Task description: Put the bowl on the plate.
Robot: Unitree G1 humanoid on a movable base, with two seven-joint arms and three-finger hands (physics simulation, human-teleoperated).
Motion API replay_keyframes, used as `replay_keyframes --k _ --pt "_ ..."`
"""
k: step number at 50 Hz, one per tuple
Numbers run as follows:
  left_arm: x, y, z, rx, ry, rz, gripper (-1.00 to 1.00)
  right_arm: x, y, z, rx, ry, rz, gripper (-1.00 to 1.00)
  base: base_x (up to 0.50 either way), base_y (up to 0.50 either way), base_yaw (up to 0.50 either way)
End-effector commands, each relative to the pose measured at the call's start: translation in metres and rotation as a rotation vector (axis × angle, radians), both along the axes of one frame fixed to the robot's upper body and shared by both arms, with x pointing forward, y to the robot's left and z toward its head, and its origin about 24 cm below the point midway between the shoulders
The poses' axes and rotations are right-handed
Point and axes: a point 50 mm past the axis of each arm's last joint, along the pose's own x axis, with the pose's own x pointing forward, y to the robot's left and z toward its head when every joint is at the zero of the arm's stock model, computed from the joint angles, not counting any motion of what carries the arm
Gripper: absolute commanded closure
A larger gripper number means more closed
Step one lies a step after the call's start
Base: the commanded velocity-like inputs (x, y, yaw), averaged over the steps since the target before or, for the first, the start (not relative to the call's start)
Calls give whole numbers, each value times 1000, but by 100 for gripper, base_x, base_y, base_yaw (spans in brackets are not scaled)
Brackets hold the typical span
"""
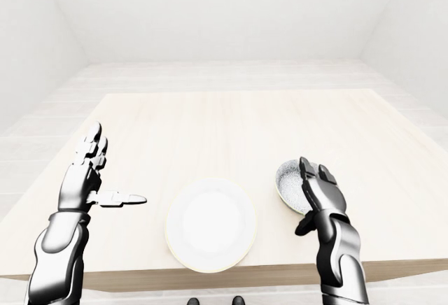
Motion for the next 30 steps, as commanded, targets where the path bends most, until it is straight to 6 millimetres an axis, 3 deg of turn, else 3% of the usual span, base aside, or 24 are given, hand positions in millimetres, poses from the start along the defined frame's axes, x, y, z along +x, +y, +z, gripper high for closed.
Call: replay_keyframes --k 1,30 --pt "-1 1 -3 -2 15 5 -100 -6 1 -11 13 18 -10 -100 0 0 0" --pt "-3 2 -5 1 22 7 -100 -10 5 -29 41 57 -17 -100 0 0 0"
